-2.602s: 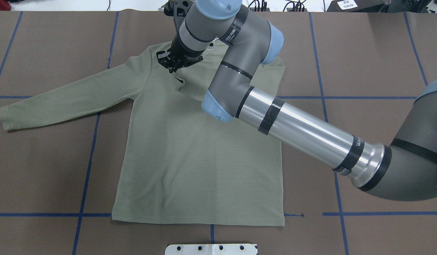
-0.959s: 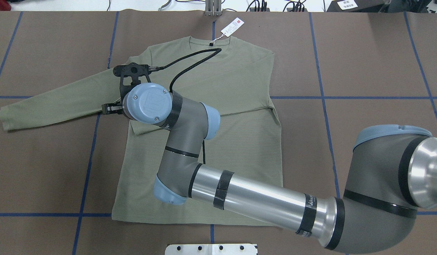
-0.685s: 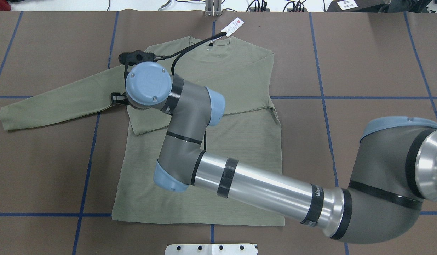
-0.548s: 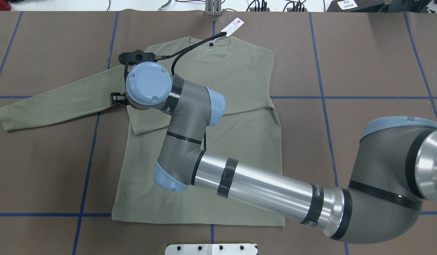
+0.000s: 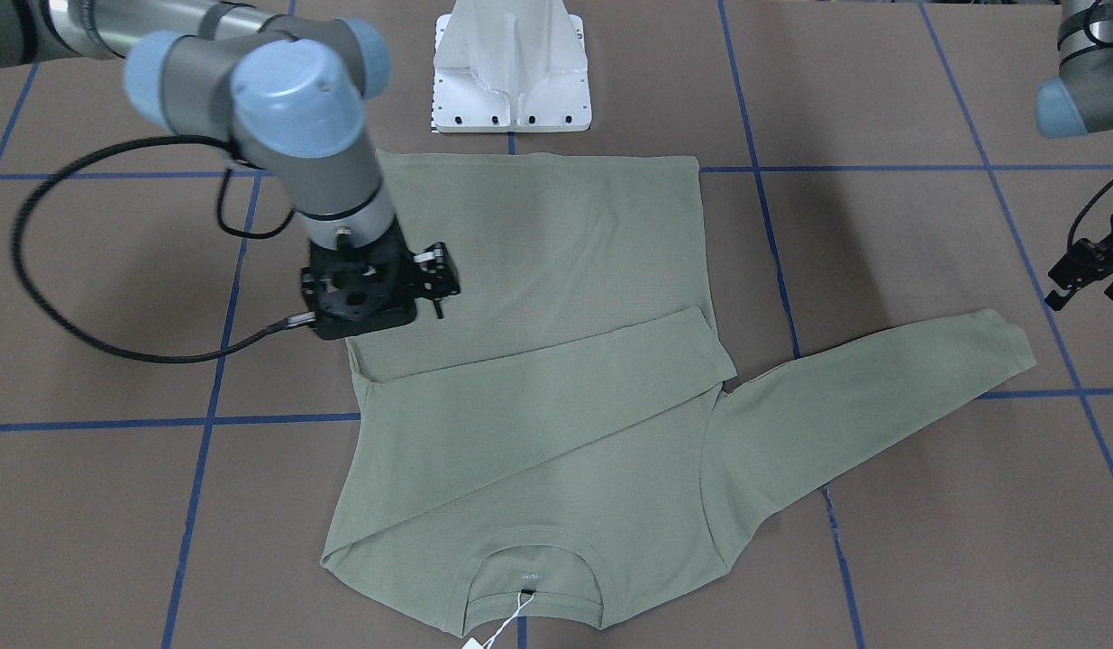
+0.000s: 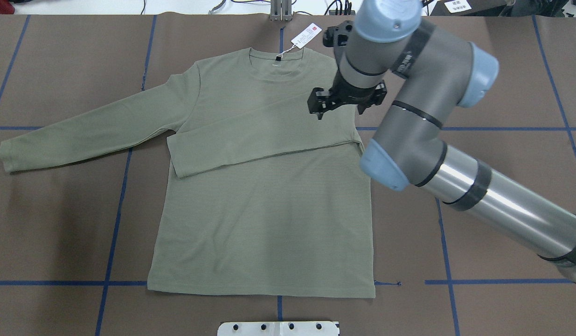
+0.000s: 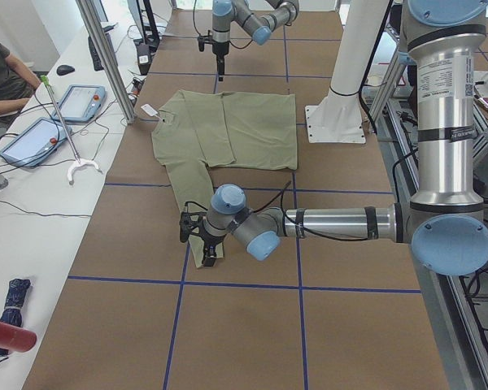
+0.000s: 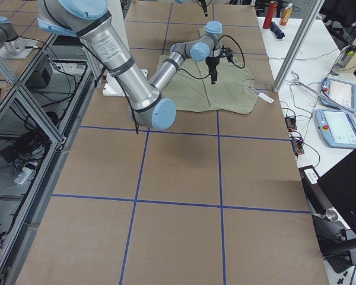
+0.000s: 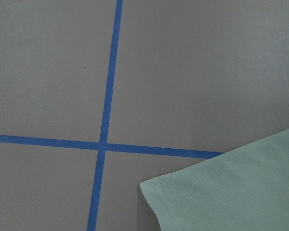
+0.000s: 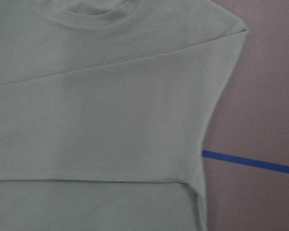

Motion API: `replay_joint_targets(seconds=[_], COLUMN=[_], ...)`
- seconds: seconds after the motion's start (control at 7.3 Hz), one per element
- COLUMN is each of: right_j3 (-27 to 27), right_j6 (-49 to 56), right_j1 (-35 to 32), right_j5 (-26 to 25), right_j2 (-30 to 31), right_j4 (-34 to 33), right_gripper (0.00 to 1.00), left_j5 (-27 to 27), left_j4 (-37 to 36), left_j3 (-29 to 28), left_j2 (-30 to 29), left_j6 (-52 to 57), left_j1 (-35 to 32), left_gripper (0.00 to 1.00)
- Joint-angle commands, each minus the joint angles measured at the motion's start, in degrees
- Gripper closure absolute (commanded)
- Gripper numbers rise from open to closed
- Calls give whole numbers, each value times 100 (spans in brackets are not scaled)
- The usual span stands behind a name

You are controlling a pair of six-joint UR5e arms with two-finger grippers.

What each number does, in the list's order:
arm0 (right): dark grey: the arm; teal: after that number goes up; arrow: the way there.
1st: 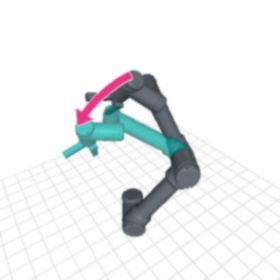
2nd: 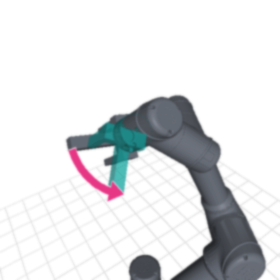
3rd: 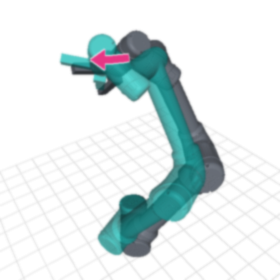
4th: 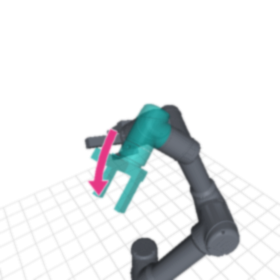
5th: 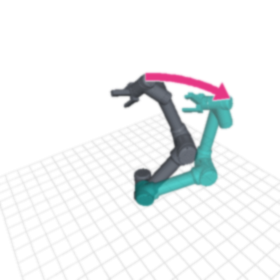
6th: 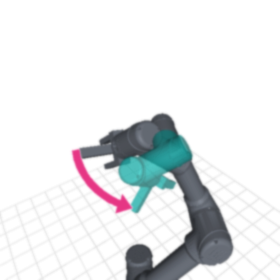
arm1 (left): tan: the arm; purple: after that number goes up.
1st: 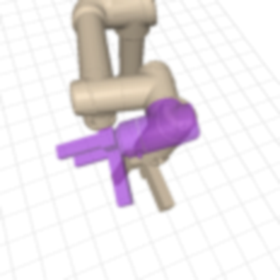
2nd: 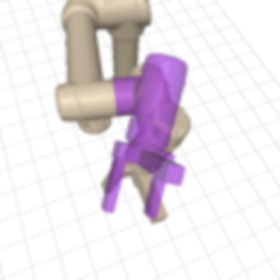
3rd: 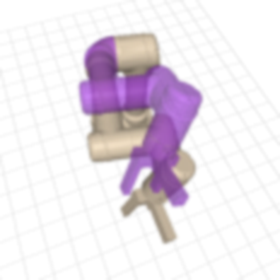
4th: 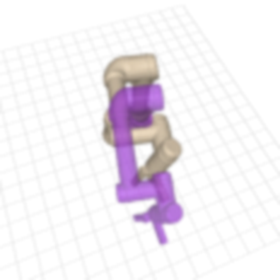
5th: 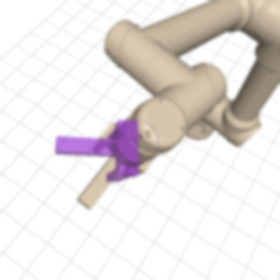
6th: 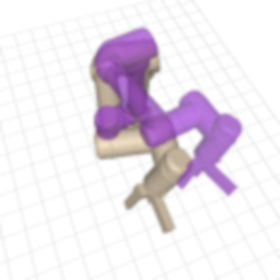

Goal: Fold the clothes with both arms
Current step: 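Withdraw the right gripper while the left gripper moves to the other cuff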

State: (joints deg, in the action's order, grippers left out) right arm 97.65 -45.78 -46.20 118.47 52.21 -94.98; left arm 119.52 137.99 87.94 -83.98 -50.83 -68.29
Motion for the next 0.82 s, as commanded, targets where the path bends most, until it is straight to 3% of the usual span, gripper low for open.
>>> replay_joint_targets(seconds=[0.0,0.68], right_j3=[586,711], right_j6=[1059,1511], right_j1=[-739,-1084], right_j5=[658,1090], right_j2=[1085,1546], right_j4=[-12,50], right_gripper=[0,0], left_j5=[-420,-746], left_j4=[290,982], left_j3=[-145,-995], left_j2=[-4,-364], left_j6=[-840,-1412], left_j1=[430,834], left_gripper=[0,0])
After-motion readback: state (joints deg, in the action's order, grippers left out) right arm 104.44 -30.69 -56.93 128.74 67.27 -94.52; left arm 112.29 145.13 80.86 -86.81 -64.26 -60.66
